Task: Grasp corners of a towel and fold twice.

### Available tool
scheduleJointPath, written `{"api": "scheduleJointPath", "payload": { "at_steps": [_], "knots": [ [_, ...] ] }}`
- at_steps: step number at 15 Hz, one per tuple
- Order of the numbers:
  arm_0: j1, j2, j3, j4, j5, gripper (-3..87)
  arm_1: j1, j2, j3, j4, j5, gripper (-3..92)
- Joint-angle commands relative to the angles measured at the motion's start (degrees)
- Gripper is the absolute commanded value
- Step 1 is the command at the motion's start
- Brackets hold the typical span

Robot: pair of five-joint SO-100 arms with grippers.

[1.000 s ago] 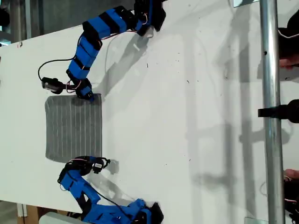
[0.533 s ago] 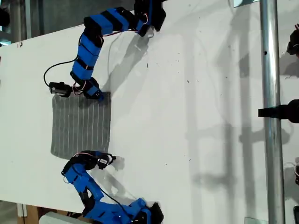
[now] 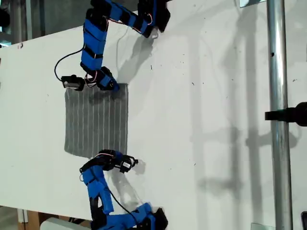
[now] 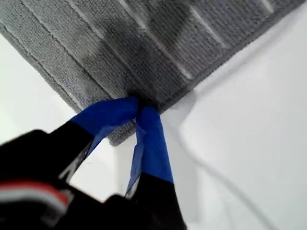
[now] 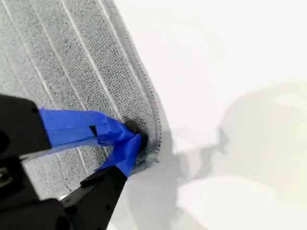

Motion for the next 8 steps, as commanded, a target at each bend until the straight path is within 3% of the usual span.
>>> {"api": "scheduleJointPath", "payload": {
  "at_steps": [1, 8],
  "knots": [
    [5.54, 9.14, 7.82, -1.76, -4.48, -3.0, -1.23, 12.3, 6.06, 0.18, 0.79, -0.3],
    [23.64, 19.78, 16.35, -5.62, -18.72, -2.9, -12.83, 32.78, 20.48, 5.19, 9.67, -0.3]
  ]
}}
